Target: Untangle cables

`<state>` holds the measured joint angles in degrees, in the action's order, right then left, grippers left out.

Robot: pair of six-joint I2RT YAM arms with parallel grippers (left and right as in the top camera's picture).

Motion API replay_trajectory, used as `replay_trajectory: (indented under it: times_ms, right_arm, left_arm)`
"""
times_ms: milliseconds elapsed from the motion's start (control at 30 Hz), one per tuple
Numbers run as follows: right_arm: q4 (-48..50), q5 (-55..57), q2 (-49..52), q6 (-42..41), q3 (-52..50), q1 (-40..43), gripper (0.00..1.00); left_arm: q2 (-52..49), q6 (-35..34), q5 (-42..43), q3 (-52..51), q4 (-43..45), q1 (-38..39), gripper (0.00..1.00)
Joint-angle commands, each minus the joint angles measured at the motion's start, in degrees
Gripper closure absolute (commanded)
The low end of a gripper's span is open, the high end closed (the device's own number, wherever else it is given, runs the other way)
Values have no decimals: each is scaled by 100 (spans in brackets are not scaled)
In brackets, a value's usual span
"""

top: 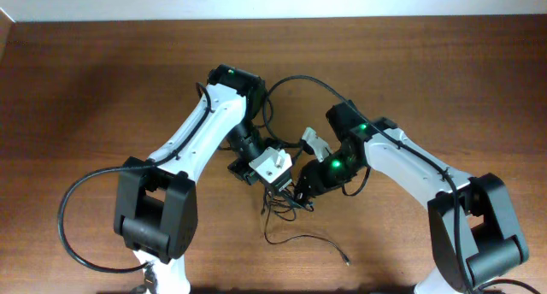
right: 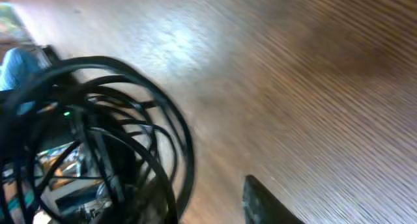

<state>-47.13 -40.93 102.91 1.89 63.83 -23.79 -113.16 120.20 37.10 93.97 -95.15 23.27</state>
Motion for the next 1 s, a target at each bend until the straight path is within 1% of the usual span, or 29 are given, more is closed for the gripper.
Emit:
replay_trajectory:
  times_ms: [0, 100, 133, 233, 333, 400, 533, 600, 633, 667, 700, 733, 800, 833, 867, 967]
  right_arm:
    - [-28, 625, -33, -116, -63, -57, 64]
    - [-199, 2006, -33, -592, -63, -7, 65]
    - [-286, 2225, -33, -608, -63, 114, 64]
    - [-501, 2496, -33, -605, -63, 638, 65]
    - [-673, 2990, -33, -605, -63, 1399, 65]
    - [-717, 3272, -33, -605, -63, 1912, 65]
    - [-754, 3967, -33, -737, -63, 2656, 64]
    - [-754, 4111, -33, -964, -63, 3086, 64]
    - [-752, 3781, -33, -951, -63, 3239, 64]
    - [-763, 3174, -33, -601, -63, 3331, 64]
    - [-800, 3049, -33, -514, -63, 3364, 60]
    - [-822, 3246, -33, -520, -63, 3368, 58]
    - [-820, 4116, -33, -870, -61, 3370, 55]
    - [-793, 4684, -33, -1200, -55, 3445, 53]
    - [-730, 5005, -33, -1425, -50, 3539, 54]
    - [-597, 5211, -33, -1648, -33, 3967, 54]
  left_arm:
    - [42, 629, 280, 4, -57, -46, 100]
    - [42, 629, 258, 4, -87, -57, 100]
    - [42, 629, 247, 4, -136, -94, 100]
    - [42, 629, 258, 2, -162, -269, 100]
    - [42, 629, 264, 2, -162, -501, 100]
    - [42, 629, 317, 2, -162, -640, 100]
    - [42, 592, 321, -13, -162, -815, 100]
    - [42, 540, 350, -20, -162, -909, 100]
    - [42, 544, 411, -20, -162, -925, 100]
    - [42, 542, 407, -20, -162, -925, 100]
    - [42, 540, 404, -20, -162, -918, 100]
    - [42, 542, 404, -20, -162, -920, 100]
    - [42, 448, 402, -20, -162, -964, 100]
    - [42, 219, 361, -20, -162, -1021, 100]
    - [42, 28, 361, -20, -162, -1119, 100]
    - [42, -238, 417, -20, -162, -1449, 100]
